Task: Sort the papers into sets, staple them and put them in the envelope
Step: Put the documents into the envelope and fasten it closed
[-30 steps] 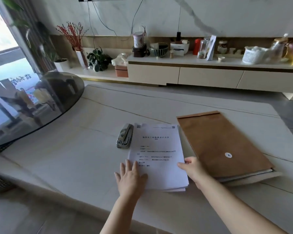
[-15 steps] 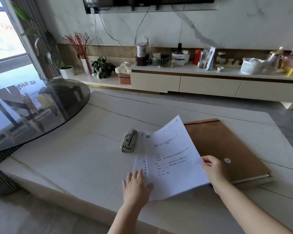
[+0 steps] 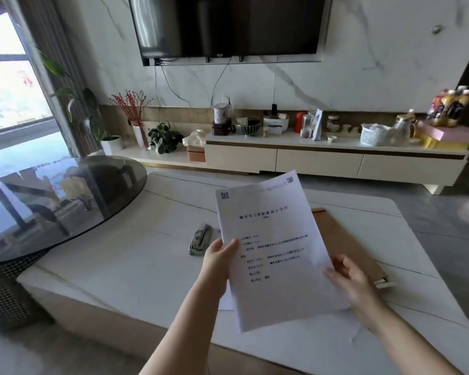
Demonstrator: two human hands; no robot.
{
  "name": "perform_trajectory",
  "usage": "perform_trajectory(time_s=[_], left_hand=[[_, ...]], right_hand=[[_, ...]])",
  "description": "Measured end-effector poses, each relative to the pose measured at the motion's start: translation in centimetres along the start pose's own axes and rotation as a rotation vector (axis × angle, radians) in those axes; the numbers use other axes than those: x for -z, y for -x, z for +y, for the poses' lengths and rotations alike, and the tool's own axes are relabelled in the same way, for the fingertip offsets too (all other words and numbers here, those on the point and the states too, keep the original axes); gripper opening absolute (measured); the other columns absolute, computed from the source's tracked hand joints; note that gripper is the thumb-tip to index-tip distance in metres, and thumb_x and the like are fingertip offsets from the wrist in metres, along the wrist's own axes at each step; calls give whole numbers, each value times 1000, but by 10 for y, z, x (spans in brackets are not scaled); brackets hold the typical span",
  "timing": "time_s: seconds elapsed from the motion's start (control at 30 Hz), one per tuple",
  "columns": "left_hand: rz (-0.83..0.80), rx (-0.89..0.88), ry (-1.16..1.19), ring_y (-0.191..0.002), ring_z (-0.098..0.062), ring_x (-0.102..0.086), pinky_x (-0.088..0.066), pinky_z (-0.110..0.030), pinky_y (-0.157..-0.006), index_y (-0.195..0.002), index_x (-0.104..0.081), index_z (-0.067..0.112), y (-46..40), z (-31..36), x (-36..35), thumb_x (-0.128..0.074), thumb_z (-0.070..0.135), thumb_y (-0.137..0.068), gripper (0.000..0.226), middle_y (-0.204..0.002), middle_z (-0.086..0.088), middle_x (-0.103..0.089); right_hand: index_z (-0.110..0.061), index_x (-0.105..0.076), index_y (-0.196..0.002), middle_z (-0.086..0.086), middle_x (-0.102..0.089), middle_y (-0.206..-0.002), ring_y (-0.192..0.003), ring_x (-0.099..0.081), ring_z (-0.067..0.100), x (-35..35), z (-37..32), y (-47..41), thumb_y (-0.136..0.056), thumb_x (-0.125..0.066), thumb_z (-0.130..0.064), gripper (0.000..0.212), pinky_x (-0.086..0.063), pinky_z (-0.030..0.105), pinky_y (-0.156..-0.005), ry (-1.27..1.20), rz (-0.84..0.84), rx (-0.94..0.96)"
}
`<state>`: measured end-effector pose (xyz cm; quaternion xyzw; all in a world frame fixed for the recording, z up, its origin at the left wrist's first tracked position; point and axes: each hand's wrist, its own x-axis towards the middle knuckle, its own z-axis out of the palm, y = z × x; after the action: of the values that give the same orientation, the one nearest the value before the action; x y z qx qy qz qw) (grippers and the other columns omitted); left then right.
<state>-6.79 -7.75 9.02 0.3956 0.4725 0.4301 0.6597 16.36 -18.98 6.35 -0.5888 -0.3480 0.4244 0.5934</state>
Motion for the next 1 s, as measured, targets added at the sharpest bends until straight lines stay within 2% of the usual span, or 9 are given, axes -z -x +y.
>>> perform_trajectory(time_s=[0.1, 0.27, 0.4, 0.5, 0.53, 0.63, 0.73, 0.9, 1.0], left_hand=[[42, -119, -132, -76, -22, -64, -56, -38, -75, -95, -61, 11, 24, 11, -28, -57, 13, -94, 5, -91, -9, -69], [-31, -343, -558, -72, -24, -57, -49, -38, -67, -87, -52, 11, 48, 33, -59, -48, 20, -96, 13, -82, -8, -62], [-105, -619, -1199, -72, -16, -54, -38, -33, -72, -90, -51, 18, 65, 46, -80, -36, 27, -101, 21, -81, 7, -57], [-175, -748, -1406, -89, -22, -57, -37, -34, -87, -93, -52, 24, 66, 50, -98, -35, 28, -101, 19, -93, 4, -60], [-203, -748, -1439, -92, -23, -57, -36, -34, -90, -91, -50, 26, 63, 50, -104, -36, 28, -101, 17, -93, 4, -59], [-247, -746, -1475, -95, -21, -55, -30, -41, -103, -96, -54, 27, 56, 46, -122, -35, 29, -102, 19, -91, 7, -56], [-252, -755, -1511, -107, -19, -55, -19, -44, -114, -110, -60, 25, 50, 36, -141, -38, 29, -101, 24, -106, 4, -63], [-192, -778, -1282, -111, -17, -56, -34, -34, -103, -118, -62, 27, 29, 6, -158, -51, 28, -96, 24, -118, 7, -65], [-98, -679, -1171, -104, -25, -58, -47, -37, -87, -116, -62, 18, 12, -19, -156, -52, 20, -94, 25, -115, -1, -63]], right_hand=[[-11, -54, -105, 20, -63, -113, -87, -65, 21, 7, -15, 14, -86, -63, 0, 23, -53, 33, -71, 122, -51, -33], [-18, -21, -148, 8, -42, -137, -119, -47, 20, 27, -65, 25, -80, -75, -12, 87, -41, 32, -95, 400, 31, 16], [-13, -23, -149, 2, -36, -142, -133, -36, 22, 47, -107, 32, -81, -74, -12, 86, -31, 25, -98, 622, 83, 232], [-25, -24, -145, -5, -48, -134, -119, -49, 14, 63, -117, 35, -82, -73, -16, 80, -44, 30, -97, 577, 9, 231], [-29, -29, -139, -8, -56, -123, -110, -56, 11, 69, -116, 35, -83, -72, -15, 72, -49, 28, -89, 525, -43, 187], [-13, -53, -121, -5, -71, -101, -91, -69, 10, 87, -104, 37, -84, -70, -9, 41, -56, 27, -77, 381, -139, 88], [-14, -60, -112, 1, -73, -103, -93, -70, 14, 104, -81, 38, -89, -61, -2, 26, -55, 23, -74, 278, -183, 12], [-9, -66, -90, 6, -72, -86, -69, -69, 16, 147, -26, 30, -90, -55, 4, 17, -53, 25, -59, 148, 134, -139], [-6, -64, -89, 8, -69, -79, -71, -63, 24, 179, 13, 28, -90, -57, 3, 12, -47, 33, -70, 33, 331, -243]])
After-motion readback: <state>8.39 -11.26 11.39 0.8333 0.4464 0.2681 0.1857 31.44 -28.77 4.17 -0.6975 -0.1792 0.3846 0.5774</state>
